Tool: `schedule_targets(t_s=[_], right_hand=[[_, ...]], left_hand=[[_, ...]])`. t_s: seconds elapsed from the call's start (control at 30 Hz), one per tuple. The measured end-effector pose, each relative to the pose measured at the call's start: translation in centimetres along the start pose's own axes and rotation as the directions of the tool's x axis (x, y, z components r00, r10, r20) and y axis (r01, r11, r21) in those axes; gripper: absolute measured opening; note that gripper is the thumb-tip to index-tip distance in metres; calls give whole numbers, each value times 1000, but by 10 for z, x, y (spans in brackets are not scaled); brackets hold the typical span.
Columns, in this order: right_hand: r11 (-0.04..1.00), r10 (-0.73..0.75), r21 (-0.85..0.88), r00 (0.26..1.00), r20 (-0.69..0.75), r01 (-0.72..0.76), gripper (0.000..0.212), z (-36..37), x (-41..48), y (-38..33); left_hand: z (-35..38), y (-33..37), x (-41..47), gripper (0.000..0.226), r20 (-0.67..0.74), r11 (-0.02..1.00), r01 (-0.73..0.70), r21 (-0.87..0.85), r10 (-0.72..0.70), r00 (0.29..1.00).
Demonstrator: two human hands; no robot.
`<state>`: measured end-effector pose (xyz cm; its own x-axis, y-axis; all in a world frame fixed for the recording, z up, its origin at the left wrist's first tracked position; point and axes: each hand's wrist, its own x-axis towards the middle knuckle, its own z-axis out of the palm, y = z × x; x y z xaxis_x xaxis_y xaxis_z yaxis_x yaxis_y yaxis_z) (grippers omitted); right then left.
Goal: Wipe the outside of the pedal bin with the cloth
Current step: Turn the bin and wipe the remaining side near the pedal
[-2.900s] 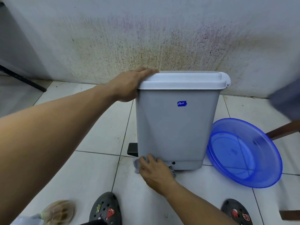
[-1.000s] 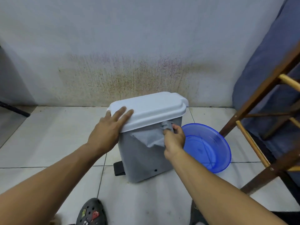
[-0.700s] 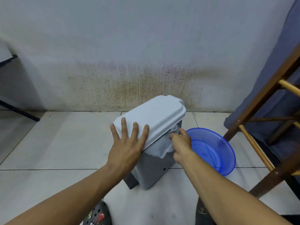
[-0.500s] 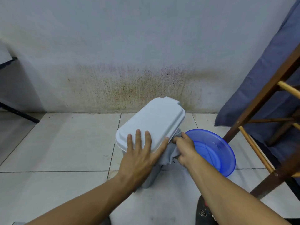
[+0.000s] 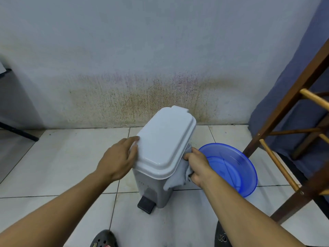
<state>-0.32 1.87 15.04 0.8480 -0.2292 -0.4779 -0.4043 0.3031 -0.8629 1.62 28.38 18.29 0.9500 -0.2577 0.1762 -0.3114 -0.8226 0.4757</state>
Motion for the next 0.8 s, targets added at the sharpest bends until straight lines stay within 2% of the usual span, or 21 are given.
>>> schedule_targets(t_s=[0.1,0.17,0.23,0.3,0.37,0.47,0.53,0.63,0.8], right_hand=[[998,-39,43,999,23,38,28,-4,3,0],[996,-53,71,998,24,51,26,-9,6,-1],[996,-44,73,999,27,42,30,-12,7,-2],[998,-19,55,999,32,17,34,-13,7,-6],[1000,7,27,999,38,-8,36,-13,4,-9],[999,36,-12,999,24,-36,20,-15,2,-12],[997,72,13,997,14,-72,29,-15,0,-15],[996,85,12,994,68,-86,41,-14,0,-18],[996,23,84,997,70,-29,33,-11,1,-28]], left_hand=[[5,-2,-15,51,-116,997,-69,30,72,991],[3,-10,-19,47,-86,986,-157,57,162,983],[3,-18,-22,50,-4,943,-269,199,275,961],[5,-27,-23,68,85,868,-348,354,341,936],[9,-34,-24,92,145,814,-396,425,371,917],[9,-35,-25,103,173,793,-444,417,411,895],[12,-29,-25,106,173,784,-484,388,453,874],[18,-20,-27,113,202,804,-473,359,428,881],[19,-5,-20,115,160,846,-402,349,369,915]])
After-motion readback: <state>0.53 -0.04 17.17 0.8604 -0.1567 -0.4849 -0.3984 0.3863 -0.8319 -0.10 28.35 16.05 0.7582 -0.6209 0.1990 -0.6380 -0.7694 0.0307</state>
